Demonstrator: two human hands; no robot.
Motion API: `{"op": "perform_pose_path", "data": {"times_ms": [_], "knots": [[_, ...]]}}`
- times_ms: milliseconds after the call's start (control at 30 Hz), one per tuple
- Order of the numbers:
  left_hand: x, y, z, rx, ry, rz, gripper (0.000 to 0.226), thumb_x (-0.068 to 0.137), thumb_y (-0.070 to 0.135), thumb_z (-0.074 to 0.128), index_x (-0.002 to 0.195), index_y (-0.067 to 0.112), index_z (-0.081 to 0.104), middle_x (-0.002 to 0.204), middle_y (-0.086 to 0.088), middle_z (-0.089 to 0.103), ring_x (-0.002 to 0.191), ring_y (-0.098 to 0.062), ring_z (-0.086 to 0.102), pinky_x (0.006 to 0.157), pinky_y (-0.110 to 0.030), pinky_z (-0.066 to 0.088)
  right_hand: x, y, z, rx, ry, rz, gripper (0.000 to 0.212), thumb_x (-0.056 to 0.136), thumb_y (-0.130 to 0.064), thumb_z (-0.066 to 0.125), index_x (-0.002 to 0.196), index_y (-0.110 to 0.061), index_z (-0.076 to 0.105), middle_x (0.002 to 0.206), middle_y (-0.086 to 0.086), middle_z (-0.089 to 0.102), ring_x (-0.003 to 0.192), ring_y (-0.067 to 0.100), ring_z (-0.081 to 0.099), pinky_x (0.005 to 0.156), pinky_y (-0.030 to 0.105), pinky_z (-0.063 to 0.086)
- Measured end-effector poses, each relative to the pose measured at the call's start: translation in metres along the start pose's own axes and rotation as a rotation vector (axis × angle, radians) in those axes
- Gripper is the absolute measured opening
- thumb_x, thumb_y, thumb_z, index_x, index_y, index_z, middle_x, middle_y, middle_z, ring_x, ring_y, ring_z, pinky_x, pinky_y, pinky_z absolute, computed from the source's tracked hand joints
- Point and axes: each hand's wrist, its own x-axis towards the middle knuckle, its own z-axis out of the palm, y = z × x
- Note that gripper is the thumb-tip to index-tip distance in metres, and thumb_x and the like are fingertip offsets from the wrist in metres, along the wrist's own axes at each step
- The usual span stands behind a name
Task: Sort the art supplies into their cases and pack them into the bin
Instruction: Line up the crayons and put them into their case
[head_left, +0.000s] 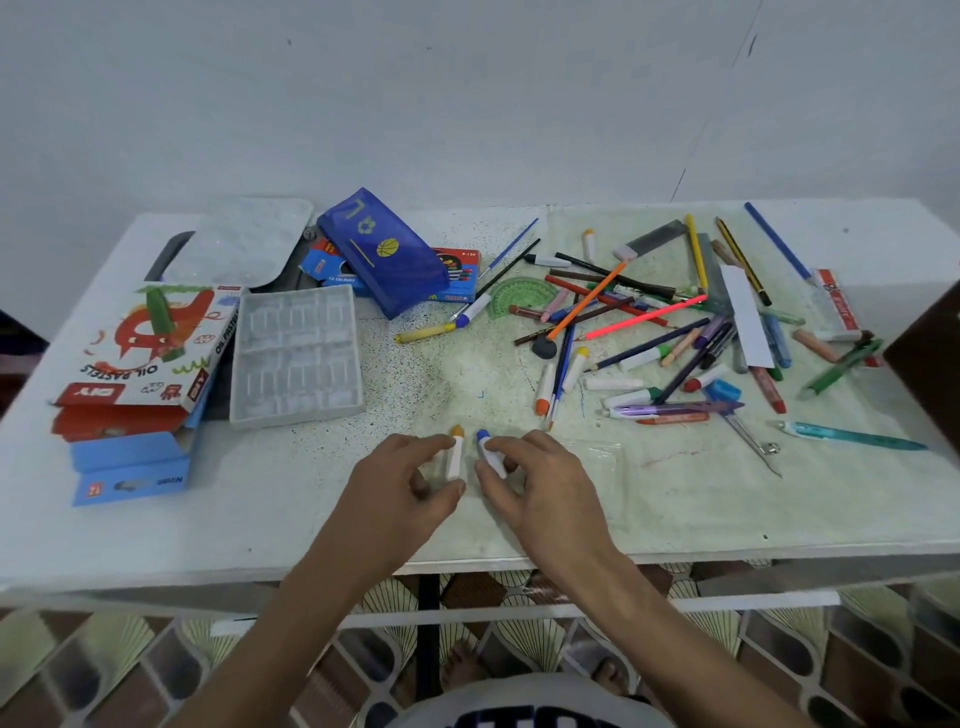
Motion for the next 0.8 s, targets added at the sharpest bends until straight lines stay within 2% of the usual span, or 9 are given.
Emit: {"op": "perform_pose_path", "data": {"times_ms": [133, 300, 433, 567, 667, 800], "knots": [[0.0, 0.005, 0.002, -0.05, -0.046, -0.08, 0.025, 0.079, 0.033, 0.074, 0.103, 0.034, 0.069, 0.086, 0.014, 0.064, 0.073, 0.002, 0.06, 0.068, -0.012, 0.048, -0.004, -0.001, 0.001, -0.011, 0.002, 0.009, 0.028, 0.091, -0.042, 0.058, 0.11, -0.025, 0.068, 0.082, -0.008, 0.058, 0.076, 0.008, 0.053, 0.06, 0.019, 0.041], [0.003, 0.006, 0.003, -0.118, -0.052, -0.138, 0.013, 0.08, 0.029, 0.072, 0.091, 0.036, 0.071, 0.076, 0.011, 0.07, 0.055, 0.002, 0.061, 0.061, -0.018, 0.05, -0.006, 0.003, -0.001, -0.006, -0.042, -0.014, 0.033, 0.09, -0.047, 0.057, 0.113, -0.026, 0.067, 0.084, -0.008, 0.058, 0.081, 0.007, 0.053, 0.066, 0.022, 0.043], [0.006, 0.004, 0.0, -0.157, -0.113, -0.133, 0.025, 0.082, 0.025, 0.071, 0.104, 0.037, 0.069, 0.073, 0.01, 0.068, 0.054, -0.004, 0.061, 0.064, -0.025, 0.055, -0.004, 0.011, -0.009, 0.094, -0.166, -0.057, 0.034, 0.09, -0.04, 0.061, 0.118, -0.023, 0.066, 0.088, -0.01, 0.058, 0.083, 0.001, 0.052, 0.072, 0.015, 0.04], [0.008, 0.004, -0.001, -0.135, -0.158, -0.123, 0.023, 0.084, 0.025, 0.07, 0.104, 0.037, 0.07, 0.07, 0.011, 0.068, 0.051, -0.001, 0.06, 0.063, -0.019, 0.053, 0.001, 0.017, -0.018, 0.132, -0.272, -0.081, 0.026, 0.09, -0.029, 0.064, 0.114, -0.019, 0.069, 0.094, -0.012, 0.059, 0.08, -0.003, 0.054, 0.07, 0.006, 0.037], [0.01, 0.005, -0.003, -0.16, -0.17, -0.126, 0.024, 0.082, 0.027, 0.073, 0.104, 0.035, 0.07, 0.069, 0.008, 0.068, 0.051, -0.005, 0.06, 0.061, -0.024, 0.056, 0.003, 0.015, -0.016, 0.114, -0.257, -0.069, 0.026, 0.089, -0.028, 0.064, 0.114, -0.02, 0.069, 0.092, -0.013, 0.057, 0.08, -0.003, 0.053, 0.072, 0.005, 0.037], [0.012, 0.004, -0.003, -0.209, -0.167, -0.168, 0.027, 0.079, 0.02, 0.076, 0.104, 0.029, 0.071, 0.071, 0.003, 0.07, 0.05, -0.01, 0.062, 0.052, -0.018, 0.051, 0.004, 0.016, -0.014, 0.047, -0.25, -0.075, 0.028, 0.089, -0.026, 0.063, 0.116, -0.018, 0.068, 0.092, -0.007, 0.052, 0.075, -0.001, 0.049, 0.069, 0.003, 0.034]]}}
